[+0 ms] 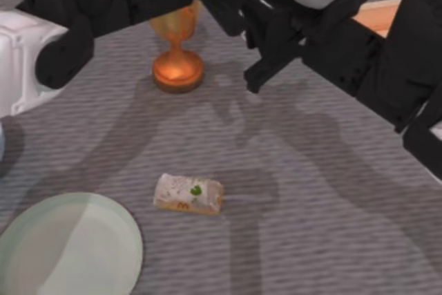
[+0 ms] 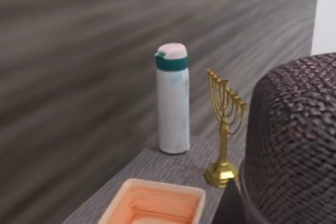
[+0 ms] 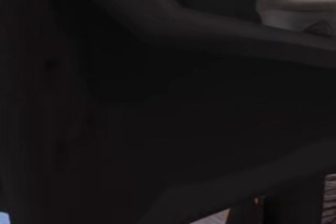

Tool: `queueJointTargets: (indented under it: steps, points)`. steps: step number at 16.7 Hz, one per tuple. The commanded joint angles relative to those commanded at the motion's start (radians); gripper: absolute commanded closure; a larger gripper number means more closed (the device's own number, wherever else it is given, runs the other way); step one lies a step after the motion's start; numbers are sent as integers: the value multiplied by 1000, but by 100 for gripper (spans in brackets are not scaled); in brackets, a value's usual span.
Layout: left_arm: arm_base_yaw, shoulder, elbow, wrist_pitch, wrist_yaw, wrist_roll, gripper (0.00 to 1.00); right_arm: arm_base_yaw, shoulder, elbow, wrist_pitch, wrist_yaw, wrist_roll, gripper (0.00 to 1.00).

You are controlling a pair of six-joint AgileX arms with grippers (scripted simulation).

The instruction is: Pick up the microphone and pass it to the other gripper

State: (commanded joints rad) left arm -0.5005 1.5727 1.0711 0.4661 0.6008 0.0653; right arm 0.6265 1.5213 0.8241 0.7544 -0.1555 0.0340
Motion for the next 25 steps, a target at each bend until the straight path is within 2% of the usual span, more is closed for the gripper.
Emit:
queueJointTargets:
  steps: [2, 3, 11, 24, 25]
  points:
    - [0, 0, 0, 0, 0, 0, 98, 0, 0, 0, 0, 0, 0, 100]
    - [0, 0, 0, 0, 0, 0, 100, 0, 0, 0, 0, 0, 0, 100]
    - [0, 0, 0, 0, 0, 0, 100, 0, 0, 0, 0, 0, 0, 100]
    - [0, 0, 0, 0, 0, 0, 100, 0, 0, 0, 0, 0, 0, 2]
    - [0, 0, 0, 0, 0, 0, 100, 0, 0, 0, 0, 0, 0, 0]
